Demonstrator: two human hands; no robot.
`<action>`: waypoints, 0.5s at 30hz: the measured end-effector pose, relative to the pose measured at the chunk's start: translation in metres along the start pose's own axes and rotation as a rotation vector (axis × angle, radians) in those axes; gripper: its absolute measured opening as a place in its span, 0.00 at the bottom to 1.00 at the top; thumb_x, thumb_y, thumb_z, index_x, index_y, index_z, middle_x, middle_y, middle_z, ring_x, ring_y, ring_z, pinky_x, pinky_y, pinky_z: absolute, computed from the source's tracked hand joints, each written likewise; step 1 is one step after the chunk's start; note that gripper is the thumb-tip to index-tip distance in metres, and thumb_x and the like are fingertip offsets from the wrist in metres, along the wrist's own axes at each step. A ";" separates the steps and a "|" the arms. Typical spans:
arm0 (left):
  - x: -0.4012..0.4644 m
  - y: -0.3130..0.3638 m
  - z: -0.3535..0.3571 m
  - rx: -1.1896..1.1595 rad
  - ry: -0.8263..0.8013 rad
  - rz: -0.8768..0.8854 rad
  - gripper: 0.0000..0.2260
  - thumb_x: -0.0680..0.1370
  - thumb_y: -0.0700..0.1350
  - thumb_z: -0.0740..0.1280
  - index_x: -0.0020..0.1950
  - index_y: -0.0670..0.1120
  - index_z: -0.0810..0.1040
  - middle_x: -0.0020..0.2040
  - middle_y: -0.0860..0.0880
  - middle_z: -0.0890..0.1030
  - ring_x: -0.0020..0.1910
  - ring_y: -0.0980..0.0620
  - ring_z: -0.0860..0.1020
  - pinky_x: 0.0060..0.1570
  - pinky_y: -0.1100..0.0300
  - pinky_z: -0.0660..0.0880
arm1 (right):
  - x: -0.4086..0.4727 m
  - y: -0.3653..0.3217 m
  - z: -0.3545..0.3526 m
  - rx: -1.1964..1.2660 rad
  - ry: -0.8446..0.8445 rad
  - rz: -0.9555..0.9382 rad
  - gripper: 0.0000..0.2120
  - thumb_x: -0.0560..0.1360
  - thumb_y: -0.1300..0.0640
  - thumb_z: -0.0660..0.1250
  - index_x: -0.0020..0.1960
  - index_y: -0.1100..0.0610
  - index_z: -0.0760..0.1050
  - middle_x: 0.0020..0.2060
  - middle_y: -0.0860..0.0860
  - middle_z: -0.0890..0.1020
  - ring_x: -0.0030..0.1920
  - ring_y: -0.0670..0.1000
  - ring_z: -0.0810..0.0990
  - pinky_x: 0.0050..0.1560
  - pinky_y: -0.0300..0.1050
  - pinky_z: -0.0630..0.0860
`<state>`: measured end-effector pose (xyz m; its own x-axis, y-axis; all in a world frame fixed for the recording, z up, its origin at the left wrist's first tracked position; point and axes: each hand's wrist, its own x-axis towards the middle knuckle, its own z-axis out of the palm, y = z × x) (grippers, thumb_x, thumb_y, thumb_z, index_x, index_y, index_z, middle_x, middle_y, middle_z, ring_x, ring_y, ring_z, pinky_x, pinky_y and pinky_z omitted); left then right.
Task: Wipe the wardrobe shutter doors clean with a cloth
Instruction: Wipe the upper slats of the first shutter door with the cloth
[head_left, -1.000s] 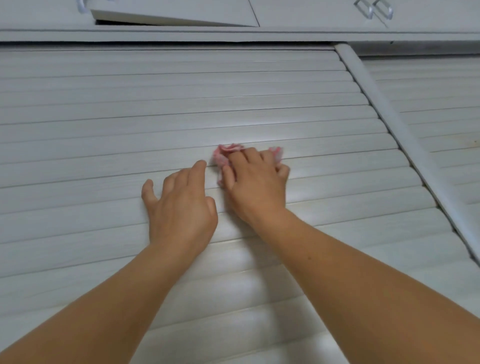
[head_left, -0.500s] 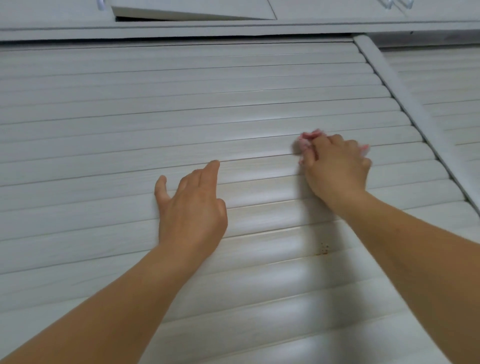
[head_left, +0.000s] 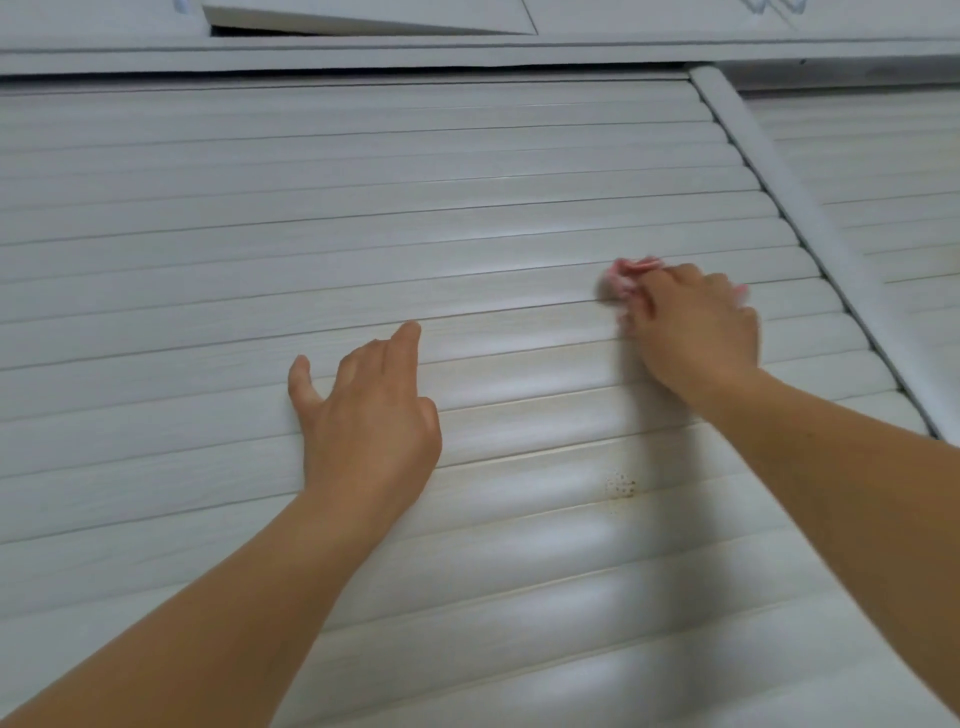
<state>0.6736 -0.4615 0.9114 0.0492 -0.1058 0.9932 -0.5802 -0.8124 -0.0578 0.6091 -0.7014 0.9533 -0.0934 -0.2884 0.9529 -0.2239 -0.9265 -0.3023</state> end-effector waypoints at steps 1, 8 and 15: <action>0.000 0.000 0.001 0.003 0.000 0.002 0.26 0.77 0.41 0.55 0.75 0.51 0.53 0.68 0.53 0.67 0.69 0.54 0.61 0.71 0.44 0.41 | 0.002 0.007 0.000 -0.005 -0.003 0.054 0.17 0.81 0.51 0.52 0.65 0.54 0.71 0.63 0.56 0.72 0.63 0.61 0.67 0.58 0.57 0.66; 0.001 0.004 0.002 -0.040 0.015 -0.034 0.26 0.77 0.41 0.55 0.75 0.50 0.54 0.68 0.52 0.67 0.69 0.54 0.61 0.72 0.47 0.42 | -0.024 -0.071 0.007 0.048 0.000 -0.141 0.16 0.80 0.52 0.54 0.66 0.50 0.71 0.63 0.52 0.73 0.65 0.59 0.68 0.57 0.53 0.67; -0.005 0.020 0.007 -0.077 0.042 -0.011 0.29 0.76 0.40 0.58 0.75 0.51 0.53 0.73 0.53 0.63 0.73 0.56 0.58 0.72 0.46 0.41 | -0.029 -0.100 0.025 0.181 -0.199 -0.616 0.30 0.76 0.40 0.38 0.73 0.45 0.61 0.75 0.46 0.60 0.75 0.53 0.55 0.74 0.56 0.44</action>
<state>0.6675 -0.4817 0.9049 0.0227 -0.0714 0.9972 -0.6411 -0.7664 -0.0402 0.6586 -0.6062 0.9570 0.1838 0.2830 0.9413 -0.0108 -0.9570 0.2899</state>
